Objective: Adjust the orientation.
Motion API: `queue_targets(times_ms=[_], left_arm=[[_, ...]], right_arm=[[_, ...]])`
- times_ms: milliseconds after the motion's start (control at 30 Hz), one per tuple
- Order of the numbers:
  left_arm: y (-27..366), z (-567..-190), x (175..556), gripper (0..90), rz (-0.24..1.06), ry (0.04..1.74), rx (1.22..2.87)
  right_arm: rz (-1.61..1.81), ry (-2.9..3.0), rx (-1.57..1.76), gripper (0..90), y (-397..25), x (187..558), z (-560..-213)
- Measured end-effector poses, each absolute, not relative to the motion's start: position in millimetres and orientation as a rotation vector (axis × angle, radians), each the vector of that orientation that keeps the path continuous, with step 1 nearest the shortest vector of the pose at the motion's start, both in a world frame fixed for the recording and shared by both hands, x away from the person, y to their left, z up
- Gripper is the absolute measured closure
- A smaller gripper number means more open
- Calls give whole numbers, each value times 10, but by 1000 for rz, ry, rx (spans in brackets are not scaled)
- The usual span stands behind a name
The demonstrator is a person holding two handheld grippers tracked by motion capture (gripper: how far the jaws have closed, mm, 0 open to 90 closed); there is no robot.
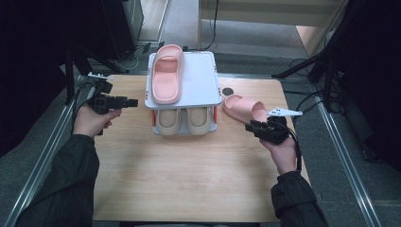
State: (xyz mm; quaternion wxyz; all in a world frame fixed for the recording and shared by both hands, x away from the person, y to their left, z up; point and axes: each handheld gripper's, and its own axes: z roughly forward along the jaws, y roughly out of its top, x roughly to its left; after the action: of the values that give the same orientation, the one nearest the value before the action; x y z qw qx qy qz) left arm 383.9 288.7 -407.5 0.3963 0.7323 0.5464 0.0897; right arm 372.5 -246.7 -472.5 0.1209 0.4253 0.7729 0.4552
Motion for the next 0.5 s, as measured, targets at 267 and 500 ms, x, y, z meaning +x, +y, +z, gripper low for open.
queue_targets(times_ms=[267,500], left_arm=[[2889,-4307,3598,436,252,1341,1893],[2924,-4483,3432,431,242,1342,1871]], right_arm=[[1308,2280,1276,801,-2552,3812,-4772],[1296,2274,1304,900,-2621,3921,-4809]])
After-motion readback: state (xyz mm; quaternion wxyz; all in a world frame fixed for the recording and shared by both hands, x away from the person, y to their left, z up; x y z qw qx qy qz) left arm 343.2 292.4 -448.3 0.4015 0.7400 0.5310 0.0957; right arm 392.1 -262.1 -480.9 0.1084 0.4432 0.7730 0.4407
